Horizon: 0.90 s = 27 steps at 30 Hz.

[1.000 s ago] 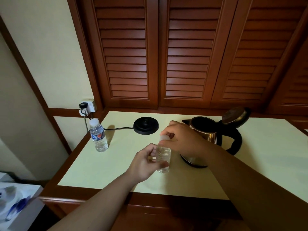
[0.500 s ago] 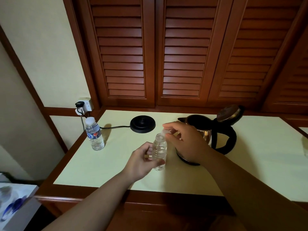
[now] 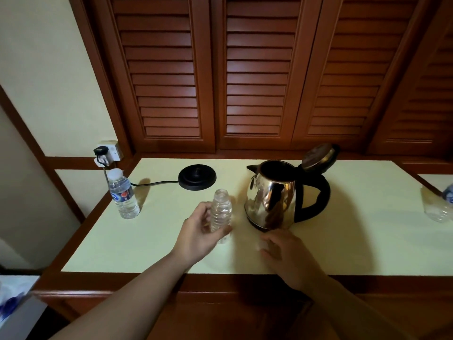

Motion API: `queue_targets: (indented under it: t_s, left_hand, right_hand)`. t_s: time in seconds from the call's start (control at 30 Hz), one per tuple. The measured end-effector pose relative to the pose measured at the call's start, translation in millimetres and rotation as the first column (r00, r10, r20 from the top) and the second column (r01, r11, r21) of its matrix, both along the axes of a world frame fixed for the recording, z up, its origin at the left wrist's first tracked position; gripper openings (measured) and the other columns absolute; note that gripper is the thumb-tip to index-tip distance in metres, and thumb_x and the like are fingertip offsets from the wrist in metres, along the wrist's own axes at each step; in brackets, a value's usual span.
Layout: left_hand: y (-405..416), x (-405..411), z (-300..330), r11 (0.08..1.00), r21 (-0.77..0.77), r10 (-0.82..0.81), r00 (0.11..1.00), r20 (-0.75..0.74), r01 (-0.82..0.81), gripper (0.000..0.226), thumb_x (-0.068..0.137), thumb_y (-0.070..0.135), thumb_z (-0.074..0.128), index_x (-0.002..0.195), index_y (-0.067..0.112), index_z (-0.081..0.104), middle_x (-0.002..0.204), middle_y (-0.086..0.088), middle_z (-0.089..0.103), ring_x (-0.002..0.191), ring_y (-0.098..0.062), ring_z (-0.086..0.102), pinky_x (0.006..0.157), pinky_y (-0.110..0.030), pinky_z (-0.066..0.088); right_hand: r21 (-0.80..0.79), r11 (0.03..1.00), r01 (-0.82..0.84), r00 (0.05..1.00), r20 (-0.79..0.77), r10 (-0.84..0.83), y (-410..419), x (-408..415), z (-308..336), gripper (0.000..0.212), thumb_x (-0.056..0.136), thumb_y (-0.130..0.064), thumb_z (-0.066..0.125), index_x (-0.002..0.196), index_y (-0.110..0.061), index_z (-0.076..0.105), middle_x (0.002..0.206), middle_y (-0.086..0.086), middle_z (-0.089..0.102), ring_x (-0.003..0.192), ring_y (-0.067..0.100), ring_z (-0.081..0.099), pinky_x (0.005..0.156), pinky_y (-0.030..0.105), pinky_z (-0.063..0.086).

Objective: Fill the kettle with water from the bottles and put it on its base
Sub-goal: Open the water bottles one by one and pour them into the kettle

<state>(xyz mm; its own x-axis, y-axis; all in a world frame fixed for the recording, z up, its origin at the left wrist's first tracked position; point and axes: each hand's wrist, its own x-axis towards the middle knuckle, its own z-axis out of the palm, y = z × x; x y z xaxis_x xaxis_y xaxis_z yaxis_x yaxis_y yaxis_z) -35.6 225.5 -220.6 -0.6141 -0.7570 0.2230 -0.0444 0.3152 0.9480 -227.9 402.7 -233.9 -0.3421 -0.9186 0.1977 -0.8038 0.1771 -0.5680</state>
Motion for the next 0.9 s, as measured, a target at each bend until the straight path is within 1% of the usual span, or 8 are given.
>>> queue_targets:
  t_s: [0.1,0.17,0.27,0.37,0.5,0.6,0.77,0.9]
  left_hand:
    - [1,-1,4,0.999,-0.036,0.035,0.999,0.006,-0.035,0.053,0.070,0.035,0.093,0.112,0.020,0.065,0.098,-0.007,0.077,0.092,-0.030,0.074,0.089,-0.044,0.060]
    - [0,-3,10,0.998,-0.047,0.048,0.999,0.013,-0.048,0.047,0.073,0.022,0.095,0.111,0.019,0.066,0.098,-0.007,0.078,0.091,-0.027,0.075,0.086,-0.036,0.061]
    - [-3,-6,26,0.997,-0.062,0.039,0.999,0.032,-0.037,0.044,0.075,0.013,0.093,0.111,0.017,0.068,0.100,0.000,0.080,0.090,-0.016,0.077,0.083,-0.028,0.061]
    - [-12,-10,47,0.990,-0.138,0.008,0.998,0.069,0.001,0.046,0.077,0.010,0.091,0.116,0.016,0.068,0.103,0.002,0.080,0.094,-0.011,0.076,0.087,-0.029,0.061]
    - [-30,-22,79,0.969,-0.246,0.013,0.991,0.135,0.021,0.049,0.074,0.019,0.095,0.115,0.021,0.069,0.105,0.001,0.079,0.095,-0.018,0.076,0.092,-0.040,0.061]
    - [-40,-33,106,0.944,-0.322,-0.002,0.977,0.213,0.072,0.055,0.068,0.036,0.096,0.115,0.028,0.068,0.103,0.004,0.079,0.092,-0.016,0.076,0.090,-0.040,0.061]
    - [-45,-52,149,0.833,-0.527,0.071,0.913,0.401,0.167,0.050,0.072,0.032,0.093,0.116,0.031,0.068,0.101,0.012,0.076,0.093,-0.012,0.073,0.084,-0.033,0.058]
    - [-49,-67,173,0.661,-0.687,0.187,0.821,0.539,0.301,0.057,0.075,0.037,0.089,0.127,0.029,0.066,0.113,0.007,0.074,0.103,-0.018,0.068,0.082,-0.034,0.052]
  right_hand:
    - [-0.044,0.992,0.116,0.992,-0.042,-0.118,9,-11,-2,0.024,0.091,-0.041,0.072,0.109,-0.025,0.070,0.100,-0.014,0.057,0.099,0.008,0.056,0.083,0.014,0.039]
    - [-0.068,0.973,0.223,0.968,-0.104,-0.229,14,-22,0,0.028,0.088,-0.043,0.074,0.105,-0.021,0.072,0.096,-0.010,0.060,0.098,0.015,0.057,0.080,0.025,0.043]
    - [-0.004,0.938,0.347,0.920,-0.195,-0.341,20,-41,-2,0.053,0.083,-0.059,0.071,0.122,-0.022,0.067,0.119,-0.003,0.064,0.112,0.023,0.055,0.091,0.037,0.047]
    - [0.089,0.921,0.379,0.913,-0.195,-0.357,19,-51,-8,0.079,0.082,-0.072,0.059,0.145,-0.025,0.050,0.148,0.001,0.050,0.136,0.025,0.044,0.114,0.041,0.036]
    - [0.169,0.918,0.359,0.920,-0.230,-0.317,15,-51,-12,0.086,0.087,-0.074,0.043,0.157,-0.025,0.031,0.163,-0.001,0.033,0.153,0.019,0.022,0.127,0.044,0.013]
    - [0.173,0.921,0.350,0.924,-0.227,-0.309,15,-53,-14,0.088,0.087,-0.076,0.038,0.159,-0.026,0.028,0.165,-0.003,0.031,0.155,0.017,0.018,0.127,0.044,0.010]
    - [0.150,0.924,0.351,0.925,-0.211,-0.317,16,-53,-13,0.087,0.087,-0.075,0.040,0.158,-0.026,0.031,0.163,-0.003,0.033,0.153,0.017,0.021,0.127,0.044,0.012]
    - [0.128,0.928,0.349,0.924,-0.211,-0.318,17,-53,-13,0.086,0.087,-0.075,0.040,0.157,-0.026,0.033,0.162,-0.003,0.036,0.151,0.017,0.025,0.126,0.044,0.016]
